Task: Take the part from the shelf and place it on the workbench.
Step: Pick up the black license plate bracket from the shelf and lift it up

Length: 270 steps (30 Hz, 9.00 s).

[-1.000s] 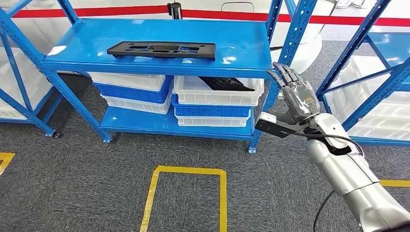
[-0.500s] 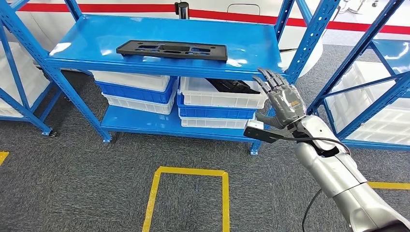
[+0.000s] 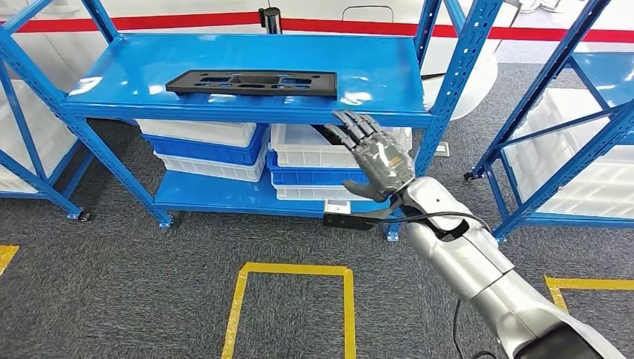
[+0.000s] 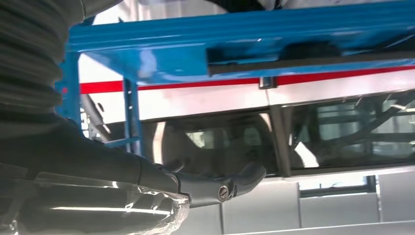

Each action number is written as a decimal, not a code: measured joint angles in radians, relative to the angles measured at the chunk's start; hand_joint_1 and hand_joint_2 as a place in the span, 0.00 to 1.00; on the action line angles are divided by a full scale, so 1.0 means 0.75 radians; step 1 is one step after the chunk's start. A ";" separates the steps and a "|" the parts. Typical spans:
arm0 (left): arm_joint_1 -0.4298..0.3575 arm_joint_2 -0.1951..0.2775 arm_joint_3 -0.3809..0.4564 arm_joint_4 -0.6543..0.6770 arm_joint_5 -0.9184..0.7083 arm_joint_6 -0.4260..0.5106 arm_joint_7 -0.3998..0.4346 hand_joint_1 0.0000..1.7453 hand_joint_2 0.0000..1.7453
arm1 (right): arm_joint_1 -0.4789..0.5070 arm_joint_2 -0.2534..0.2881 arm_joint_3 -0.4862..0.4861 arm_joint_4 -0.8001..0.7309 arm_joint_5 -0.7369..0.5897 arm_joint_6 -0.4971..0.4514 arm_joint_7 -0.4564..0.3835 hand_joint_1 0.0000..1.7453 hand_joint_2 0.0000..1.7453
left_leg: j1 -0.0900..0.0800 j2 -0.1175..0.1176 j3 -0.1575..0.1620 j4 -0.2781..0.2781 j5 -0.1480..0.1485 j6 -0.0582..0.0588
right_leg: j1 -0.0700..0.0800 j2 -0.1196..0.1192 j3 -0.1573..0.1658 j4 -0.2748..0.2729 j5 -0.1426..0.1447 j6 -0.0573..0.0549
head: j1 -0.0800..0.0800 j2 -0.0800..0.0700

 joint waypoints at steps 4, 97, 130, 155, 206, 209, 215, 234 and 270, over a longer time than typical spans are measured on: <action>0.000 -0.001 0.002 -0.001 -0.001 0.000 0.003 0.00 0.00 | -0.014 0.053 0.031 0.007 -0.005 0.002 0.008 0.00 1.00 | 0.015 0.001 0.107 -0.268 0.168 -0.010 | 0.000 0.004 0.015 0.001 -0.014 0.013 | -0.001 0.000; -0.004 -0.002 0.023 -0.012 -0.025 -0.007 0.009 0.00 0.00 | -0.053 0.199 0.145 0.110 -0.039 0.038 0.042 0.00 1.00 | 0.004 0.001 0.149 -0.337 0.189 0.007 | 0.024 0.007 0.006 0.002 -0.004 -0.001 | -0.001 0.000; -0.006 -0.007 0.024 -0.014 -0.025 -0.007 0.010 0.00 0.00 | -0.055 0.213 0.142 0.144 -0.033 0.033 0.040 0.00 1.00 | -0.004 0.000 0.169 -0.373 0.189 0.018 | 0.029 0.007 0.025 -0.002 -0.025 0.012 | 0.002 0.000; -0.004 -0.009 0.036 -0.014 -0.035 -0.005 0.016 0.00 0.00 | -0.085 0.267 0.138 0.266 0.018 0.038 0.084 0.00 1.00 | 0.013 0.001 0.022 -0.073 0.069 -0.017 | 0.017 0.002 0.007 -0.008 0.006 -0.022 | 0.002 0.000; -0.020 -0.018 0.037 -0.016 -0.053 -0.016 0.030 0.00 0.00 | -0.126 0.293 0.101 0.427 0.024 0.023 0.129 0.00 1.00 | -0.010 -0.010 0.254 -0.392 0.135 0.043 | 0.036 0.001 -0.052 0.003 0.053 0.039 | 0.008 0.000; -0.022 -0.018 0.036 -0.017 -0.053 -0.014 0.031 0.00 0.00 | -0.127 0.299 0.101 0.440 0.029 0.015 0.137 0.00 1.00 | -0.004 -0.008 0.262 -0.391 0.118 0.022 | 0.031 0.003 -0.037 -0.011 0.052 0.012 | 0.007 0.000; -0.021 -0.015 0.037 -0.018 -0.051 -0.016 0.018 0.00 0.00 | -0.120 0.324 0.101 0.491 0.037 -0.013 0.140 0.00 1.00 | 0.011 -0.001 0.048 -0.018 -0.024 -0.019 | 0.016 0.004 -0.001 -0.025 0.036 -0.027 | -0.002 0.000; -0.021 -0.030 0.046 -0.026 -0.021 0.024 -0.104 0.00 1.00 | -0.114 0.367 0.088 0.634 0.066 -0.057 0.125 0.00 1.00 | -0.014 -0.007 0.176 -0.385 0.198 0.018 | 0.029 0.006 0.012 -0.013 0.000 0.023 | 0.004 0.000; 0.004 -0.100 0.124 -0.209 -0.064 0.353 -0.296 0.00 1.00 | -0.134 0.389 -0.001 0.677 0.055 -0.108 0.057 0.93 1.00 | -0.001 -0.006 0.178 -0.385 0.198 0.018 | 0.029 0.007 0.010 -0.013 -0.001 0.025 | 0.004 0.000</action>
